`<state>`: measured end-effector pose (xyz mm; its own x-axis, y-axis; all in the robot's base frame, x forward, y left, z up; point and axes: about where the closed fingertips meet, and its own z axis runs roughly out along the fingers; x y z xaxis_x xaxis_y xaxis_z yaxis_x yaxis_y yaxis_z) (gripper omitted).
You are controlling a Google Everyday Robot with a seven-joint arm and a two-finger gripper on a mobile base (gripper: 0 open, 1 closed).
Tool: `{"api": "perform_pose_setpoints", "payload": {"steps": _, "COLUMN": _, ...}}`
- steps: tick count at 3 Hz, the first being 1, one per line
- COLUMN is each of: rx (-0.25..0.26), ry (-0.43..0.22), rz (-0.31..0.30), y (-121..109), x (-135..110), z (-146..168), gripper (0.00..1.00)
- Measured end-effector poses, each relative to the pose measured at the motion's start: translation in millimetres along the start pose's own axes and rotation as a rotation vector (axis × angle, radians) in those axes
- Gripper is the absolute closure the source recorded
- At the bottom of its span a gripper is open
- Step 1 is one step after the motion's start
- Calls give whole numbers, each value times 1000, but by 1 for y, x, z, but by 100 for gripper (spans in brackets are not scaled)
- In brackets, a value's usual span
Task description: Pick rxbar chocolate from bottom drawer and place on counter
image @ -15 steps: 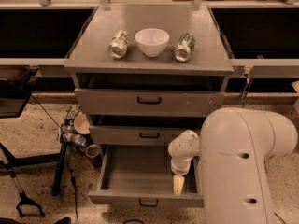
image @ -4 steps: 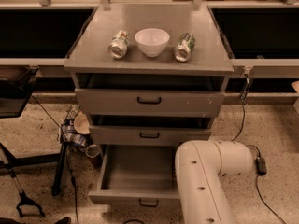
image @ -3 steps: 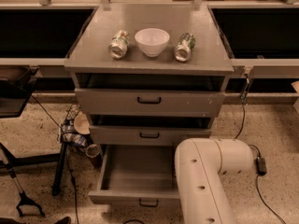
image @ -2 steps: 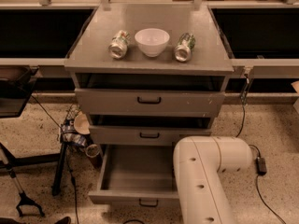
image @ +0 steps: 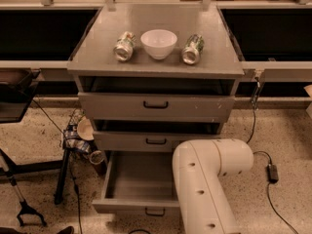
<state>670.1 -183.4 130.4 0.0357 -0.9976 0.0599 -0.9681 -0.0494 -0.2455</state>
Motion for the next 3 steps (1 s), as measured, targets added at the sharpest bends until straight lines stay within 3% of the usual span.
{"api": "perform_pose_setpoints", "payload": {"steps": 1, "rx": -24, "ry": 54, "rz": -27, "y": -9, "x": -1, "z": 2, "gripper": 8}}
{"api": "perform_pose_setpoints", "payload": {"steps": 2, "rx": -55, "ry": 90, "rz": -38, "y": -12, "x": -1, "z": 5, "gripper": 21}}
{"api": "perform_pose_setpoints", "payload": {"steps": 3, "rx": -86, "ry": 104, "rz": -32, "y": -10, "x": 2, "z": 10, "gripper": 42}}
